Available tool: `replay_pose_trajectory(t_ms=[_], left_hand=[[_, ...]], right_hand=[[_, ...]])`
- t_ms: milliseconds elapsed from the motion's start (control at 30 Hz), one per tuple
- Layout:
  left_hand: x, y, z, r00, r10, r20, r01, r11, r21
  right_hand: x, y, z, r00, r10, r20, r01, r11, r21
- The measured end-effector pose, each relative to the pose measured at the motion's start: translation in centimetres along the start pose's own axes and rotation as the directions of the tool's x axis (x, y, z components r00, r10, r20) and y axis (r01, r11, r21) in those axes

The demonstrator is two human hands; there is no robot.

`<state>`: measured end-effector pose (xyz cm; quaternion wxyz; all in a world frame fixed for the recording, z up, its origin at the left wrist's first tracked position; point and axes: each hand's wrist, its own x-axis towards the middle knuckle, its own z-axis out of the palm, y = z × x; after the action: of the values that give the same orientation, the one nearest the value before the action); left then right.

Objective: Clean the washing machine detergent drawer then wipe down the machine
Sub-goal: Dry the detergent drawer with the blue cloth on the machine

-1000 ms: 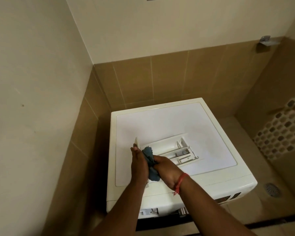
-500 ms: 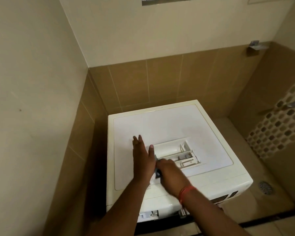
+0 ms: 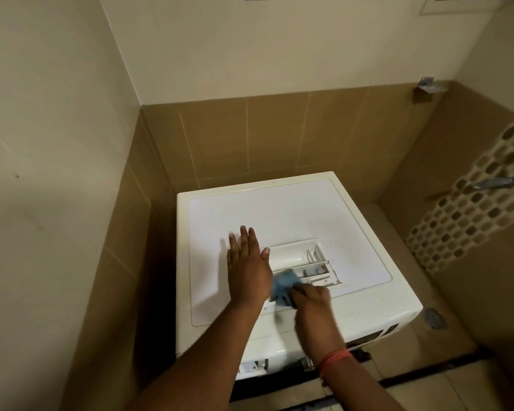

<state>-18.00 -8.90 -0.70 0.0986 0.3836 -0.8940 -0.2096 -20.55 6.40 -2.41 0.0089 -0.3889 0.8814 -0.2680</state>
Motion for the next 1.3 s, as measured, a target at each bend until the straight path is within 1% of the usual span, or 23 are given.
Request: replay_pose_trajectory(t_ms=[100,167,200,300,367,400,433,467,533,600,633,700,767,800,833,900,933,1033,1067,1133,1167,1200,1300], left_hand=[[0.3,0.0,-0.1,1.0,0.0,0.008,-0.001,1.0,0.03],[0.4,-0.2,0.0,1.0,0.004,0.014,-0.006,0.995,0.096],[0.4,-0.3,0.1,1.0,0.003,0.025,-0.006,0.992,0.125],[0.4,-0.4,0.2,0.999,0.01,0.038,-0.016,0.986,0.168],[0.5,-0.2,0.1,0.999,0.007,0.032,-0.013,0.981,0.194],[0.5,0.0,0.1,0.999,-0.002,0.032,-0.005,0.976,0.219],[0.5,0.1,0.1,0.999,-0.013,0.036,0.004,0.969,0.247],[0.5,0.1,0.0,0.999,-0.024,0.043,0.011,0.963,0.268],[0.4,0.5,0.0,0.997,-0.048,0.059,0.029,0.957,0.29],[0.3,0.8,-0.2,0.996,-0.065,0.065,0.041,0.947,0.318],[0.3,0.7,-0.2,0.995,-0.069,0.067,0.043,0.941,0.336],[0.3,0.7,-0.3,0.995,-0.07,0.065,0.04,0.926,0.375],[0.5,0.8,-0.2,0.997,-0.059,0.05,0.036,0.924,0.381],[0.6,0.8,-0.2,0.997,-0.055,0.045,0.034,0.928,0.371],[0.6,0.8,-0.2,0.997,-0.056,0.047,0.035,0.933,0.359],[0.7,1.0,0.0,0.996,-0.065,0.055,0.042,0.938,0.343],[0.6,1.1,0.0,0.996,-0.072,0.058,0.048,0.94,0.339],[0.5,1.5,-0.1,0.994,-0.09,0.069,0.064,0.945,0.321],[0.5,1.6,-0.2,0.993,-0.096,0.073,0.069,0.948,0.31],[0.3,1.5,-0.1,0.991,-0.102,0.081,0.075,0.955,0.288],[0.2,1.4,-0.1,0.991,-0.1,0.087,0.072,0.958,0.279],[0.2,1.2,-0.2,0.991,-0.093,0.091,0.066,0.961,0.27],[0.4,1.5,-0.1,0.992,-0.082,0.094,0.06,0.974,0.217]], right_hand=[[-0.6,-2.7,0.9,0.977,-0.148,0.154,0.146,0.989,0.022],[0.0,-1.1,-0.3,0.97,-0.177,0.166,0.179,0.984,0.005],[0.0,0.4,-1.1,0.976,-0.156,0.152,0.161,0.987,-0.025],[0.0,5.7,-3.1,0.995,-0.013,0.101,0.028,0.989,-0.143],[-0.1,6.6,-3.3,0.995,0.073,0.073,-0.064,0.991,-0.119],[0.0,5.8,-2.9,0.993,0.096,0.069,-0.091,0.994,-0.067],[0.0,4.5,-2.2,0.992,0.082,0.095,-0.081,0.997,-0.012],[-0.2,2.7,-1.5,0.991,0.029,0.13,-0.03,1.0,0.005],[-1.1,0.2,-0.3,0.966,-0.135,0.219,0.131,0.991,0.036],[-1.2,0.8,-0.6,0.94,-0.235,0.249,0.22,0.972,0.086],[-0.8,1.9,-1.3,0.934,-0.252,0.255,0.237,0.967,0.091],[0.1,6.0,-3.1,0.951,-0.204,0.232,0.196,0.979,0.058],[0.9,10.2,-5.0,0.975,-0.097,0.198,0.097,0.995,0.011],[1.3,11.4,-5.4,0.979,-0.046,0.2,0.049,0.999,-0.014],[1.5,11.9,-5.6,0.981,-0.025,0.19,0.033,0.998,-0.043],[1.2,10.4,-5.0,0.98,-0.078,0.183,0.094,0.993,-0.078],[0.9,8.9,-4.4,0.972,-0.135,0.193,0.148,0.987,-0.055],[-0.1,3.9,-3.2,0.928,-0.291,0.231,0.274,0.956,0.103],[-0.3,3.1,-3.1,0.911,-0.332,0.246,0.307,0.942,0.135],[0.1,3.6,-3.5,0.877,-0.404,0.26,0.38,0.915,0.137],[0.2,4.7,-3.9,0.88,-0.406,0.245,0.385,0.914,0.131],[0.4,6.0,-4.3,0.9,-0.374,0.225,0.354,0.927,0.127],[0.1,10.0,-5.3,0.969,-0.189,0.159,0.185,0.982,0.039]])
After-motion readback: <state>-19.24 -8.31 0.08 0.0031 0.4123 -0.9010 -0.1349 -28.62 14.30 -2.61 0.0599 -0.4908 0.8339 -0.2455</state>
